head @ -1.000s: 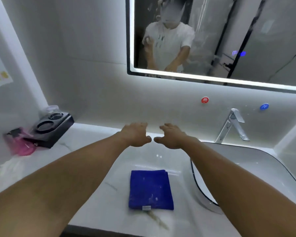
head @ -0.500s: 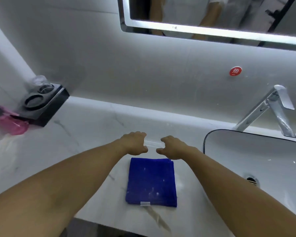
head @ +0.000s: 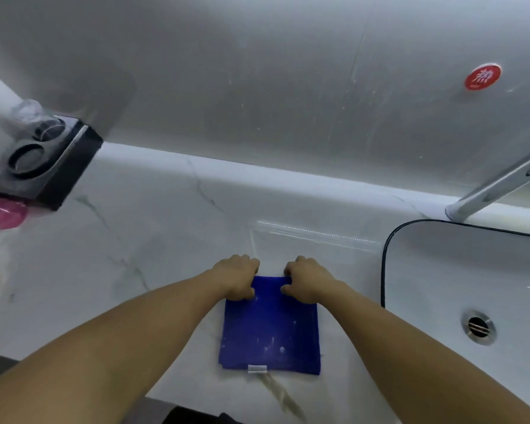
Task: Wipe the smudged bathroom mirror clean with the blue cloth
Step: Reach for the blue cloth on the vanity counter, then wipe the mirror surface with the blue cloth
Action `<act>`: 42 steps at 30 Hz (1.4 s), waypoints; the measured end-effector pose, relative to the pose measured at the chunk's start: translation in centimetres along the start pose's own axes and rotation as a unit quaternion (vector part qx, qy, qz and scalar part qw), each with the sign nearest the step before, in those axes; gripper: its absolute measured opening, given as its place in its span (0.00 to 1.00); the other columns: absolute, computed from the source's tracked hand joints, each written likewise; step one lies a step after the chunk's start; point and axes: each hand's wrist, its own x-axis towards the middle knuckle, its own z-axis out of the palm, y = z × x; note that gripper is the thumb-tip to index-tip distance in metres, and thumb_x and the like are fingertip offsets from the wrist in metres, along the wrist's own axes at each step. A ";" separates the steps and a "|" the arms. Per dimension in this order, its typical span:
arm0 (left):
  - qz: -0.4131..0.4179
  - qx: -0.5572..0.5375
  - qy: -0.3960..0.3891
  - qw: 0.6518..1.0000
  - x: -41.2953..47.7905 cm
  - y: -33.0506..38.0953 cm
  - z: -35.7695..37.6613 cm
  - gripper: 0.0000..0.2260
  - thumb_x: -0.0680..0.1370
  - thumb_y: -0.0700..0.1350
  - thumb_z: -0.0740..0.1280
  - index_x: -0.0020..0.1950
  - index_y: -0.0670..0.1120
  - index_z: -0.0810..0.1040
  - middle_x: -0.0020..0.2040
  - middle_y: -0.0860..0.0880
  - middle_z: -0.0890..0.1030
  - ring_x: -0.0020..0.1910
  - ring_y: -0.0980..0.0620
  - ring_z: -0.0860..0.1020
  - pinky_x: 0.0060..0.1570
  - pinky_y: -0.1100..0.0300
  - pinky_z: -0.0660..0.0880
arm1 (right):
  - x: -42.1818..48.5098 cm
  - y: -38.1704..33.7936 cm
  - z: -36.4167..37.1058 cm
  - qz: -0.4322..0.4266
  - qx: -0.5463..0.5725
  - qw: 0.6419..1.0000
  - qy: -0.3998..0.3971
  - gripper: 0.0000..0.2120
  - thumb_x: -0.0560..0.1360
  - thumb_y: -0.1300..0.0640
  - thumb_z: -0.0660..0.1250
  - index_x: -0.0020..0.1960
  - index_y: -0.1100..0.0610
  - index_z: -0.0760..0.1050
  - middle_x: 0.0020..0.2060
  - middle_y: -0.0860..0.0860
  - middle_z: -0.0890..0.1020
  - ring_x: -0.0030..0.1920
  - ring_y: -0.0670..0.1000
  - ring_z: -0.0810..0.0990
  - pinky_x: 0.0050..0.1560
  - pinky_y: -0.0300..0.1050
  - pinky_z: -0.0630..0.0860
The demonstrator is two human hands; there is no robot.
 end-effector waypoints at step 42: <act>0.177 0.063 0.662 0.725 -15.1 -9.8 -43.0 0.09 0.77 0.46 0.68 0.44 0.52 0.69 0.42 0.53 0.76 0.38 0.54 0.72 0.39 0.63 0.64 | -8.6 -17.7 -39.5 -0.014 0.228 0.697 0.680 0.09 0.81 0.55 0.57 0.56 0.49 0.75 0.43 0.44 0.80 0.41 0.46 0.78 0.51 0.49 0.80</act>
